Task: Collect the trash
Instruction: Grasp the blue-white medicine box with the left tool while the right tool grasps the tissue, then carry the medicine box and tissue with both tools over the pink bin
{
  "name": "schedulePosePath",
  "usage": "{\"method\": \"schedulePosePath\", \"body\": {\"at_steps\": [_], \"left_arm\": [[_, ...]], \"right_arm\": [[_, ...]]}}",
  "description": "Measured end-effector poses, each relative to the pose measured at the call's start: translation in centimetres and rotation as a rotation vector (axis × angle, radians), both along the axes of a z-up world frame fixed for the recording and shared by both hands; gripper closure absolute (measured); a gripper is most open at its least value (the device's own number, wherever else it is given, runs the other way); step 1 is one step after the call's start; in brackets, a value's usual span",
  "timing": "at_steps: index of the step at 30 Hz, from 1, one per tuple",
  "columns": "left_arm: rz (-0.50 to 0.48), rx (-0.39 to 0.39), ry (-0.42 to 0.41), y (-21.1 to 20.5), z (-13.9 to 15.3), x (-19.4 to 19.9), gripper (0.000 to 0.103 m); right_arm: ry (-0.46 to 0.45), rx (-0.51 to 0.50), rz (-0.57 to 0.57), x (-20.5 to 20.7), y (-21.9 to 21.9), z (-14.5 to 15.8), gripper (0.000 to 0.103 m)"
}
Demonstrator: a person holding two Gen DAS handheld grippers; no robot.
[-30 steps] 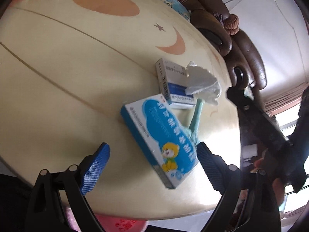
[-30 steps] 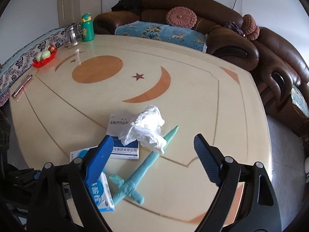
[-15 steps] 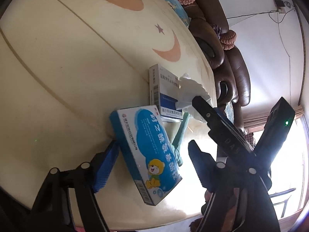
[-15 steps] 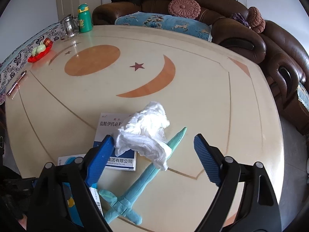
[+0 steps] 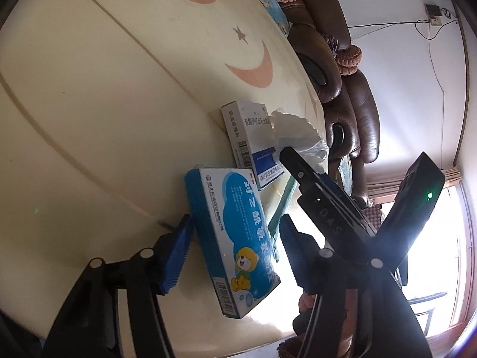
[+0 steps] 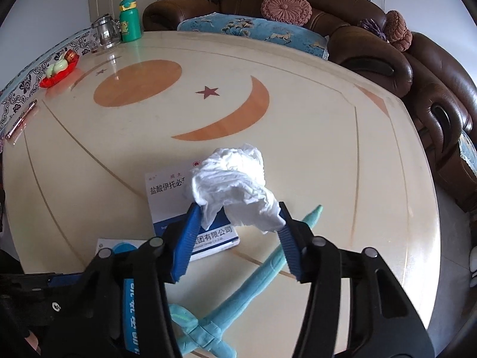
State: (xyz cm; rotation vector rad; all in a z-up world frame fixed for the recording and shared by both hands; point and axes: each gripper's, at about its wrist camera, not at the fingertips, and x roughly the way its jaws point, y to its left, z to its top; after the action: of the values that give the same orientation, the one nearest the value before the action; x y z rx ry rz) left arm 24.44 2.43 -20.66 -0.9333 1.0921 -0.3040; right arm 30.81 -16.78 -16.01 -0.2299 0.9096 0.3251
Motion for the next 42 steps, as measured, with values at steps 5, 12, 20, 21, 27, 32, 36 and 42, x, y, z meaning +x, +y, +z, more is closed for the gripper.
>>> {"method": "schedulePosePath", "body": {"at_steps": [5, 12, 20, 21, 27, 32, 36, 42], "left_arm": [[-0.021, -0.017, -0.01, -0.7, 0.2, 0.2, 0.045], [-0.033, -0.018, -0.011, -1.4, 0.4, 0.4, 0.045], [-0.036, 0.012, -0.005, -1.5, 0.8, 0.7, 0.068], [-0.049, 0.02, -0.007, -1.8, 0.7, 0.7, 0.068], [-0.079, 0.077, 0.05, -3.3, -0.1, 1.2, 0.071], [-0.083, 0.108, 0.044, -3.2, 0.4, 1.1, 0.074], [-0.1, 0.099, 0.02, -3.7, 1.2, 1.1, 0.079], [-0.125, 0.111, 0.023, -4.7, 1.5, 1.4, 0.08]], "right_arm": [[-0.006, 0.005, 0.007, 0.1, -0.2, -0.3, 0.082], [-0.02, 0.024, 0.006, -0.4, -0.4, -0.8, 0.096], [-0.038, 0.066, -0.002, -1.0, -1.8, -0.1, 0.098], [-0.038, 0.07, -0.005, -1.1, -2.0, -0.1, 0.098], [-0.039, 0.084, -0.016, -1.5, -2.9, -0.2, 0.098], [-0.048, 0.086, -0.035, -2.1, -3.4, -0.2, 0.098], [-0.053, 0.107, -0.045, -2.4, -4.1, 0.1, 0.098], [-0.06, 0.138, -0.067, -2.7, -5.3, 0.5, 0.098]]}}
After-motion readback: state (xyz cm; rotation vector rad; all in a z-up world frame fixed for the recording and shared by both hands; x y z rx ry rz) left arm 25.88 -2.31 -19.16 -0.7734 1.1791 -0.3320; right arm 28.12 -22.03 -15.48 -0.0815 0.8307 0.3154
